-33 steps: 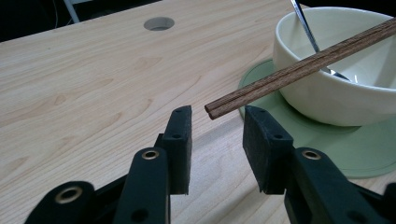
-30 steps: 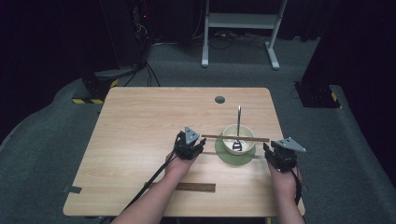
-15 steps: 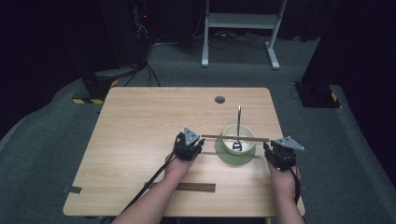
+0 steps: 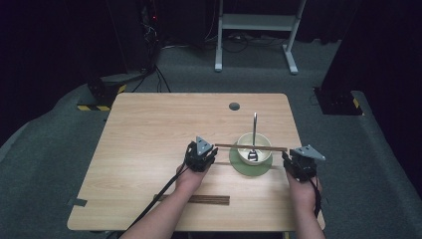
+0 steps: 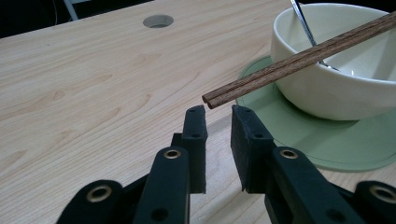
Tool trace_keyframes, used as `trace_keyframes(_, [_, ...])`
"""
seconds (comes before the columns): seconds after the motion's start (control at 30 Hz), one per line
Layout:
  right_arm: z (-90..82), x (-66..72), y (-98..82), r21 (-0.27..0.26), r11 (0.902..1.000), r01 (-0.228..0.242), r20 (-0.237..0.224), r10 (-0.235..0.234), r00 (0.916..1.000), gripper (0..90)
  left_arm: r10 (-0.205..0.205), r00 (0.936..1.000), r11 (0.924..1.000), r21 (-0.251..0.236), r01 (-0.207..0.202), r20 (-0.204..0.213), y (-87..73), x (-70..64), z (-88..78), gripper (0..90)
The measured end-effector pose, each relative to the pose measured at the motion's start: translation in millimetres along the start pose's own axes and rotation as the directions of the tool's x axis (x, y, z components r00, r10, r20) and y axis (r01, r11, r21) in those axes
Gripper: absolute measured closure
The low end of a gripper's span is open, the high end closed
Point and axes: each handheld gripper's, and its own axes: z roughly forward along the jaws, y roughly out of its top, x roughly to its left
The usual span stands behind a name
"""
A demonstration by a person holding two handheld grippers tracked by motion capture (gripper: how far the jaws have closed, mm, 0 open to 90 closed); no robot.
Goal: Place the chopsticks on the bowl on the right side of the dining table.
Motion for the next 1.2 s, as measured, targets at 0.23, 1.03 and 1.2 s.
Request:
trace_keyframes(0.23, [1.0,0.3,-1.2,0.000,1.0000,-0.005,-0.003,0.005,1.0000,69.1,-0.011,0.9999,0.9999,0.003,0.011,-0.001,-0.7,1.0,1.8,72.8])
trace_keyframes(1.03, [-7.5,8.8,-5.5,-0.015,0.9994,-0.033,-0.034,0.032,0.9989,46.5,-0.029,0.9996,0.9996,0.003,0.029,-0.005,-2.3,5.4,5.0,55.8])
trace_keyframes(1.2, [-13.6,17.6,-7.7,-0.030,0.9991,-0.031,-0.034,0.030,0.9990,43.2,-0.016,0.9999,0.9999,0.005,0.016,0.004,-3.8,7.0,2.1,50.2])
